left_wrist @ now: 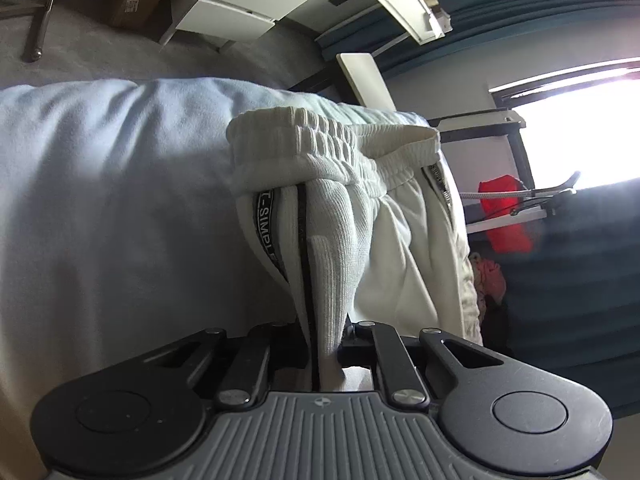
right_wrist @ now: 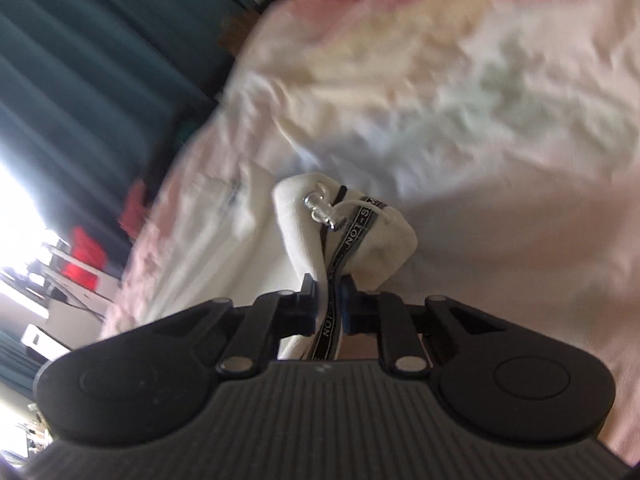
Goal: Fold clothes
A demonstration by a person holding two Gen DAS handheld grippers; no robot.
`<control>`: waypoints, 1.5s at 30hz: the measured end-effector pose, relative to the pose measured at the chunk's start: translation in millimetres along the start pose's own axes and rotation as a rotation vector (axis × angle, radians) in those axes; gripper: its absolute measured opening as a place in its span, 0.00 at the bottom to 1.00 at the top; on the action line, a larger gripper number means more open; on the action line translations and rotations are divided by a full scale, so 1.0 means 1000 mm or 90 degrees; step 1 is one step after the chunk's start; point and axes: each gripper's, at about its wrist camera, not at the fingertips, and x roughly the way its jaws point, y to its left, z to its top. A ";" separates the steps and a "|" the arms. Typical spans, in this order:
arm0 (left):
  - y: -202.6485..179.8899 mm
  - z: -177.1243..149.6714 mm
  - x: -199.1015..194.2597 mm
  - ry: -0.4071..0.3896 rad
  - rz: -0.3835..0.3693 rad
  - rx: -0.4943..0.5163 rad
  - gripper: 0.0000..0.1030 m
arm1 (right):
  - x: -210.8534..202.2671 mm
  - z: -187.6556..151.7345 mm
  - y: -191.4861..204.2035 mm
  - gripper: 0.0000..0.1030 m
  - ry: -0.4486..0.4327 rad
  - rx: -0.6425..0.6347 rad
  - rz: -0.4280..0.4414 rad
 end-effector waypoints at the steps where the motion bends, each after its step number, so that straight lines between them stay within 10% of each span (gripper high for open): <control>1: -0.003 0.000 -0.007 -0.010 -0.010 0.008 0.11 | -0.008 0.002 0.001 0.13 -0.012 0.006 0.007; 12: -0.091 0.026 -0.007 -0.050 -0.074 0.090 0.10 | -0.008 0.039 0.066 0.13 -0.062 -0.045 0.045; 22: -0.241 0.066 0.177 -0.077 0.038 0.195 0.12 | 0.159 0.059 0.212 0.13 -0.096 -0.155 -0.030; 31: -0.252 0.077 0.304 -0.060 0.124 0.250 0.18 | 0.279 0.028 0.225 0.14 -0.058 -0.231 -0.105; 35: -0.243 0.077 0.291 -0.061 0.106 0.247 0.22 | 0.283 0.028 0.219 0.18 -0.037 -0.222 -0.099; 39: -0.230 0.076 0.258 -0.072 0.076 0.233 0.34 | 0.262 0.035 0.215 0.40 -0.031 -0.220 -0.092; 42: -0.221 0.075 0.233 -0.080 0.053 0.222 0.70 | 0.224 0.041 0.206 0.75 -0.058 -0.188 -0.079; 45: -0.212 0.074 0.208 -0.089 0.030 0.211 0.71 | 0.185 0.046 0.191 0.77 -0.055 -0.153 -0.045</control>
